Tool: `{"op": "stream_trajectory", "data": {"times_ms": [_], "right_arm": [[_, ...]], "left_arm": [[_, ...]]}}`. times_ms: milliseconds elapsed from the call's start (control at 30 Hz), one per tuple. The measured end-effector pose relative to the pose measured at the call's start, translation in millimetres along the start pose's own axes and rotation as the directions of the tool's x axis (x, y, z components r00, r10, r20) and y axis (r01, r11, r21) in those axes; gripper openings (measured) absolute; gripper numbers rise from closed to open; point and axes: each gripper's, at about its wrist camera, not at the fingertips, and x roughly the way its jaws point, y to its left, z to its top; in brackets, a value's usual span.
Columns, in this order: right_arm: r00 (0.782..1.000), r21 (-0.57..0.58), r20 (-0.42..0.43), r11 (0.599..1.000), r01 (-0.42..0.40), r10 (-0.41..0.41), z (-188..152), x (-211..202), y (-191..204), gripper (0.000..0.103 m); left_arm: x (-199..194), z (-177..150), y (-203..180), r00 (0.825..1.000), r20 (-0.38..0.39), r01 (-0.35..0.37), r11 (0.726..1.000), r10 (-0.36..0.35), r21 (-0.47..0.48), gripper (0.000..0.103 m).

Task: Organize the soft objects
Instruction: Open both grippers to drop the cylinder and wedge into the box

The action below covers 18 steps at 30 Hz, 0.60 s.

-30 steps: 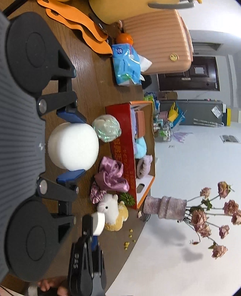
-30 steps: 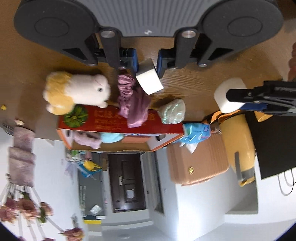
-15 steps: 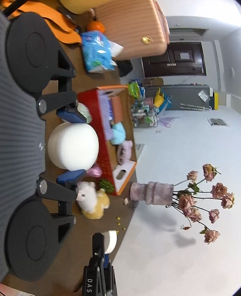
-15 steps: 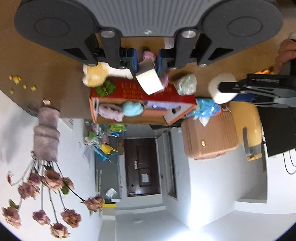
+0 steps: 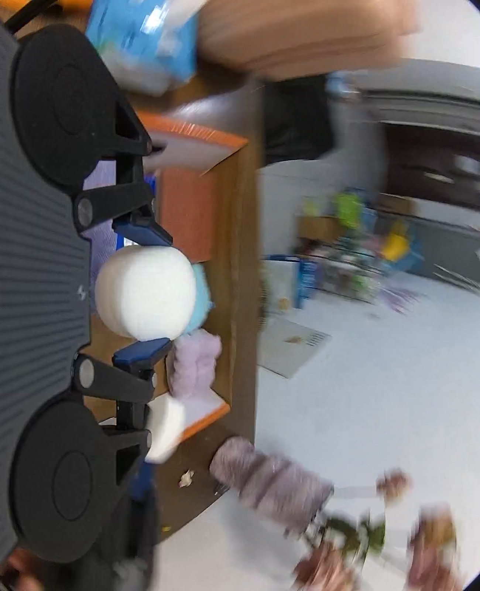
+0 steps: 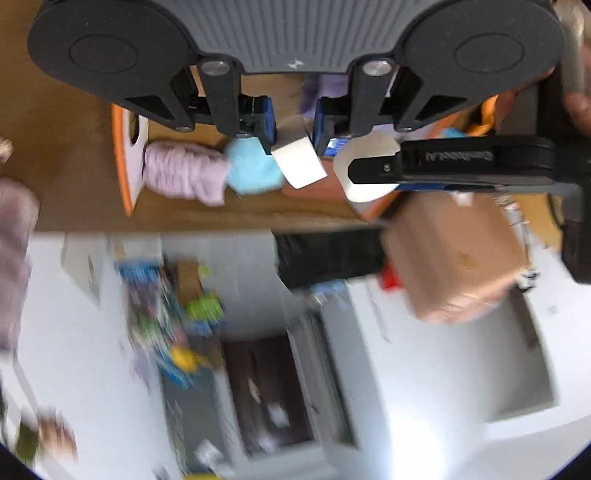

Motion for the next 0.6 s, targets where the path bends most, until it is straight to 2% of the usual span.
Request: {"op": "stream_trajectory", "data": {"times_ms": [67,167,200,267,300,333,400,600], "right_arm": [[0.999,0.015,-0.048,1.0,0.025,-0.025,0,32,-8,0.02],[0.995,0.011,-0.1,1.0,0.014,-0.013,-8,66,-9,0.02],[0.993,0.01,-0.114,1.0,0.015,-0.014,-10,74,-8,0.022],[0.991,0.01,-0.133,1.0,0.03,-0.028,-16,87,-6,0.026],[0.989,0.012,-0.144,0.999,0.035,-0.033,-18,93,-6,0.03],[0.988,0.018,-0.154,0.999,0.032,-0.028,-19,97,-7,0.04],[0.986,0.032,-0.164,0.999,0.044,-0.038,-23,96,-9,0.05],[0.994,0.026,-0.092,0.998,0.063,-0.06,-13,48,-8,0.053]], "left_arm": [[30,0,4,0.999,-0.042,-0.028,0.999,0.027,-0.02,0.054],[59,-5,2,0.994,-0.038,-0.099,0.995,0.1,0.013,0.057],[65,-6,3,0.994,-0.05,-0.097,0.995,0.097,0.009,0.061],[72,-8,4,0.995,-0.064,-0.075,0.997,0.075,0.002,0.074],[73,-10,4,0.995,-0.064,-0.08,0.997,0.08,0.005,0.076],[72,-11,5,0.995,-0.056,-0.087,0.996,0.087,0.006,0.079],[62,-12,5,0.995,-0.036,-0.093,0.996,0.094,0.015,0.08],[6,0,4,0.989,0.052,-0.137,0.989,0.135,0.045,0.084]]}}
